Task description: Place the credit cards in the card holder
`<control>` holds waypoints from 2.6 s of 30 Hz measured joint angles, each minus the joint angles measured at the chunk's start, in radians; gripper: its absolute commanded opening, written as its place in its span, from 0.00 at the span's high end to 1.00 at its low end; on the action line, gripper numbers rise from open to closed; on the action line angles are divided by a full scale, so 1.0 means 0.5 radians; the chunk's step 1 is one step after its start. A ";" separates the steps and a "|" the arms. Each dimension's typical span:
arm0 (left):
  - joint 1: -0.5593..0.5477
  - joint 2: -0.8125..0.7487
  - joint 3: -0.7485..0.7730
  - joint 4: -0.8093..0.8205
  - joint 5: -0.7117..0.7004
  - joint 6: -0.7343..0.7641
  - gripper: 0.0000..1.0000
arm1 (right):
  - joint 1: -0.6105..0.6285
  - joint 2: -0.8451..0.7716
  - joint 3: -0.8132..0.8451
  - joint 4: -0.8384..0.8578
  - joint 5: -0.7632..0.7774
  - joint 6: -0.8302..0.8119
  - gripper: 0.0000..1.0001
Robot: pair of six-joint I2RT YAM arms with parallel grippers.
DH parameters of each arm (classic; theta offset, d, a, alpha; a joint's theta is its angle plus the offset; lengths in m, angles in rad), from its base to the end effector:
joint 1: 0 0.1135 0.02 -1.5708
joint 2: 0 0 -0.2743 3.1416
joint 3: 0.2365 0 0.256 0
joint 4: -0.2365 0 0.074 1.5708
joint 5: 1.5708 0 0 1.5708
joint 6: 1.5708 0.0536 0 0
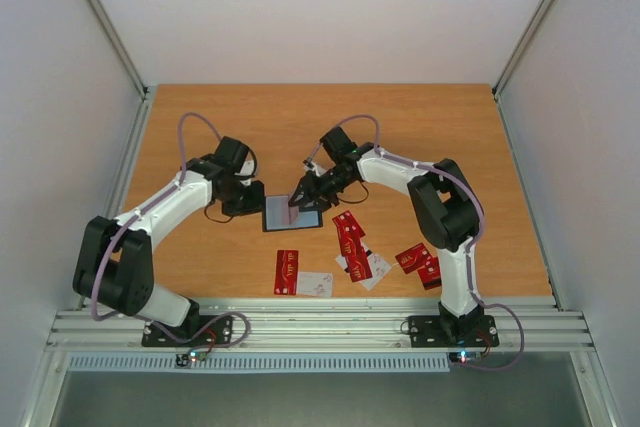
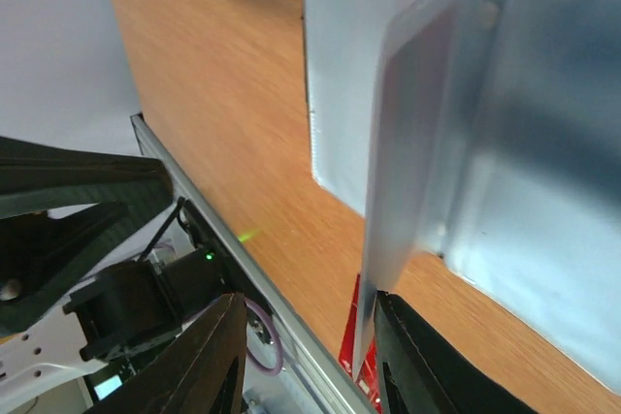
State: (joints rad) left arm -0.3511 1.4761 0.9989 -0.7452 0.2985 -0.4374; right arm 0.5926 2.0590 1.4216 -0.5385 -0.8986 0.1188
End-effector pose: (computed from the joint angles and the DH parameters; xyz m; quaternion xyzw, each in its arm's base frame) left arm 0.2626 -0.1130 0.2078 -0.0163 0.9741 -0.2010 0.1020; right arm 0.3297 0.2725 0.1567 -0.2901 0.8386 0.4608 0.0173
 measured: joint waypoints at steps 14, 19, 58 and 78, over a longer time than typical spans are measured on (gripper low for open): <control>0.077 0.105 -0.053 0.076 0.116 0.000 0.99 | 0.070 0.227 0.260 0.068 -0.031 0.055 0.62; 0.133 0.007 -0.101 0.079 0.137 -0.002 0.99 | 0.137 0.397 0.501 0.027 -0.034 0.070 0.62; -0.269 -0.179 -0.152 -0.150 0.425 0.228 0.53 | 0.002 -0.968 -0.590 -0.300 0.616 0.047 0.55; -1.060 0.407 0.306 0.003 0.169 -0.338 0.55 | -0.132 -1.646 -1.177 -0.670 0.949 0.156 0.51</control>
State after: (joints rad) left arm -0.8810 1.6794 1.1519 -0.7437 0.3832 -0.6064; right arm 0.5266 1.2358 0.8330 -0.8734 -0.4240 0.1970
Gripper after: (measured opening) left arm 0.454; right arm 0.497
